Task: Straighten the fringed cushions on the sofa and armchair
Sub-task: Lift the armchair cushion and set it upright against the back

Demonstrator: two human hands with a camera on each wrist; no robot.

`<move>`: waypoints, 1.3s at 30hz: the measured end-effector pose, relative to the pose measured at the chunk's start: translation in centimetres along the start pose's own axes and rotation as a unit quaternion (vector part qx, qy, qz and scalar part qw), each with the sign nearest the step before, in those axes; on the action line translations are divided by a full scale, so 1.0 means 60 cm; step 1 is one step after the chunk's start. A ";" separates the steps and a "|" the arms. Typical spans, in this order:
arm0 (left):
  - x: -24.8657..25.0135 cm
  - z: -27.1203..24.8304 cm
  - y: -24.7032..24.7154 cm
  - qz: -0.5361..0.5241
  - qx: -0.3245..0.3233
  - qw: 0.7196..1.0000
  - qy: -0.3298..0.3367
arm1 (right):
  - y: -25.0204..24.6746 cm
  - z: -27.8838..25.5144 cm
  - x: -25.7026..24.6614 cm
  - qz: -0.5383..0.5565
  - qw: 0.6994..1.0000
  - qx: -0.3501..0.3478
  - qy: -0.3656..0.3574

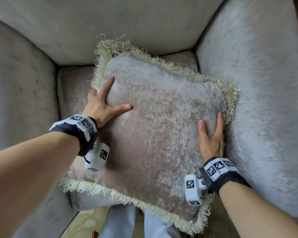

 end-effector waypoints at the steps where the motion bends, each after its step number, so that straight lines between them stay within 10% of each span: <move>1: 0.002 0.000 0.002 -0.024 -0.010 1.000 0.009 | 0.000 0.001 -0.001 -0.002 1.000 0.001 -0.007; 13: 0.039 -0.106 -0.143 -0.150 0.113 0.974 0.123 | -0.059 -0.029 -0.204 0.089 0.970 0.053 -0.221; 22: 0.061 -0.123 -0.306 -0.264 0.306 0.883 0.239 | -0.073 0.010 -0.494 0.127 0.890 0.086 -0.430; 39: 0.063 -0.050 -0.292 -0.126 0.294 0.941 0.106 | -0.007 0.086 -0.495 -0.032 0.948 -0.007 -0.317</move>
Point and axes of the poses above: each hand's wrist, its own z-axis towards the middle knuckle, its own y-axis out of the palm, x = y × z, the point moved 8 cm from there along z, towards the middle knuckle, and after that the axes turned 3 degrees about -z, right-handed, at the moved point
